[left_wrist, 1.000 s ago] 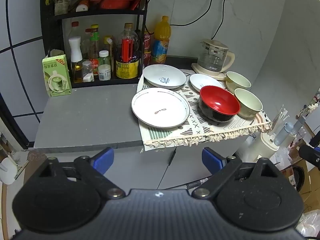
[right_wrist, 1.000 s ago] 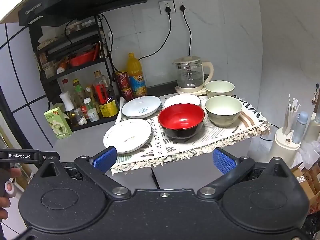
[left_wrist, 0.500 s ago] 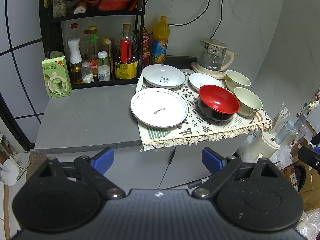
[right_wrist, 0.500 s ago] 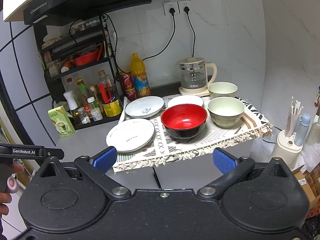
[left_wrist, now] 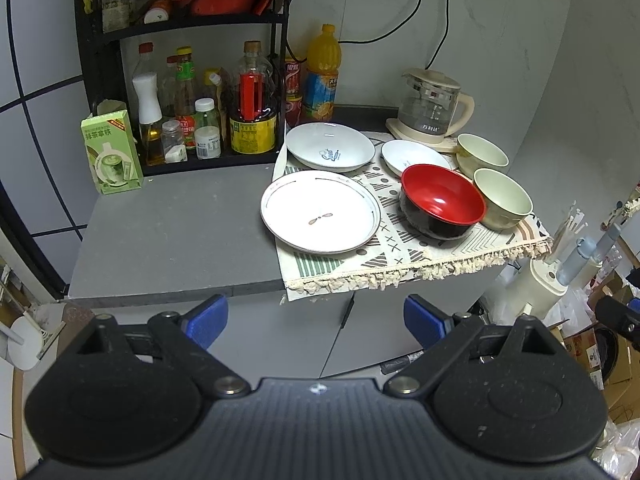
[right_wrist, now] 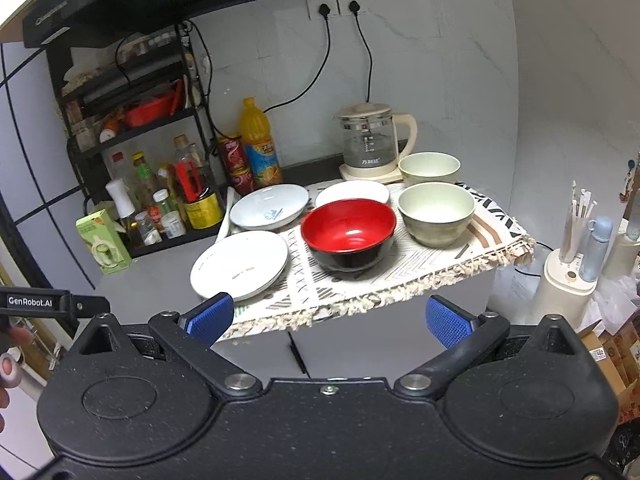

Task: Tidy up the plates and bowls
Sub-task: 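Move both grippers toward the large pale green bowl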

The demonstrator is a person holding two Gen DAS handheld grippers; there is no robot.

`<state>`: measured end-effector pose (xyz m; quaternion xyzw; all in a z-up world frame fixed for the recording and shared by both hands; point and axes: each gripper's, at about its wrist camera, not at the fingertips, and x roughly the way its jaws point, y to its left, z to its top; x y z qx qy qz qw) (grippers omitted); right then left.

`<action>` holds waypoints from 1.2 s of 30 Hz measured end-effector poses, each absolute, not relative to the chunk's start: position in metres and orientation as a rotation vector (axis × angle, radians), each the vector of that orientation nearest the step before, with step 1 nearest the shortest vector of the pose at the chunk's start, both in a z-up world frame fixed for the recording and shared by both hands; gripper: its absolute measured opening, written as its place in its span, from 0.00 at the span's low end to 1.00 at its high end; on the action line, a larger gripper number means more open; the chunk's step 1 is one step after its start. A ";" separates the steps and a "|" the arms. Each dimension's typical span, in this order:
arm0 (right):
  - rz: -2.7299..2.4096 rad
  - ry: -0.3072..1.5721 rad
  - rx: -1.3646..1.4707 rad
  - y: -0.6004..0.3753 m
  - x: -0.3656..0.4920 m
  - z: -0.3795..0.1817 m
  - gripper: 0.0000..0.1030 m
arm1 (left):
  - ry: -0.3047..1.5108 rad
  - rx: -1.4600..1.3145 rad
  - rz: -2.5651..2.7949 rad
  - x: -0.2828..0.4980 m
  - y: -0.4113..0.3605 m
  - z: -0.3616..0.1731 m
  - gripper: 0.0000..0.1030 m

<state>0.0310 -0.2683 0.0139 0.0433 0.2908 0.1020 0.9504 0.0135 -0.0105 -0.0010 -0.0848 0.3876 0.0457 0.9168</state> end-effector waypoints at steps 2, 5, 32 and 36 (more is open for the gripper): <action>0.195 0.580 0.081 -0.271 0.036 0.013 1.00 | 0.798 -0.180 0.094 0.019 -0.013 -0.002 0.91; 0.188 0.572 0.067 -0.275 0.047 0.010 1.00 | 0.790 -0.189 0.087 0.032 -0.018 -0.004 0.91; 0.195 0.695 0.106 -0.307 0.218 -0.023 1.00 | 0.866 -0.239 0.073 0.209 -0.037 -0.037 0.91; 0.166 0.727 0.110 -0.315 0.241 -0.030 1.00 | 0.871 -0.207 0.057 0.241 -0.043 -0.041 0.91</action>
